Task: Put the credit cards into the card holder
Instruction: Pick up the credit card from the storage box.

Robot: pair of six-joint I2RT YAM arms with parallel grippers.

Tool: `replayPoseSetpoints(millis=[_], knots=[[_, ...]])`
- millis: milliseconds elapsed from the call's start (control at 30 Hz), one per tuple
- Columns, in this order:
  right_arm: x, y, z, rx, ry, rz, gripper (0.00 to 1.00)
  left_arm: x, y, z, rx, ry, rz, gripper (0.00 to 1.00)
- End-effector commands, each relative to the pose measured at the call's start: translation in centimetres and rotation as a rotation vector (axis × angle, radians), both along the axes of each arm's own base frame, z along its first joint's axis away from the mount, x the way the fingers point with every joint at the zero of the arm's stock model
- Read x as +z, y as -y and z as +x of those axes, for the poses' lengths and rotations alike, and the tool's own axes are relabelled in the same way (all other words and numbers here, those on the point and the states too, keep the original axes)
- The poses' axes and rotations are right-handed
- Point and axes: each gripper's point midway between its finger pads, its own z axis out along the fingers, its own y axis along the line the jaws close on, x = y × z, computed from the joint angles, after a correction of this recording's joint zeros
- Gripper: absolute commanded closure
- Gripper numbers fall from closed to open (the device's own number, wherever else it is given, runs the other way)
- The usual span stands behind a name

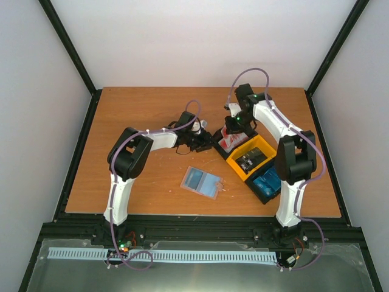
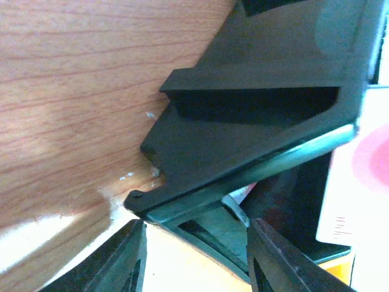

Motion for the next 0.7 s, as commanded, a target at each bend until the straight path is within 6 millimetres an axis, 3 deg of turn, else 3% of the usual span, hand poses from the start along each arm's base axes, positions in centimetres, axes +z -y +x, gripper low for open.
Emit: replayPoseSetpoints(millis=[0, 167, 433, 533, 667], knots=[[2.5, 0.6, 0.7, -0.065, 0.086, 0.012, 0.97, 5.0, 0.7, 0.7, -0.03, 0.14, -0.042, 0.52], [4.5, 0.9, 0.7, -0.135, 0.105, 0.104, 0.97, 8.7, 0.4, 0.5, -0.039, 0.249, -0.071, 0.43], [10.6, 0.1, 0.6, -0.223, 0.189, 0.35, 0.97, 16.5, 0.2, -0.3, -0.08, 0.47, -0.165, 0.25], [13.6, -0.1, 0.6, -0.234, 0.226, 0.467, 0.97, 17.9, 0.4, -0.1, -0.098, 0.494, -0.17, 0.18], [17.3, -0.5, 0.1, -0.21, 0.265, 0.59, 0.97, 18.4, 0.1, 1.0, -0.075, 0.45, -0.135, 0.15]])
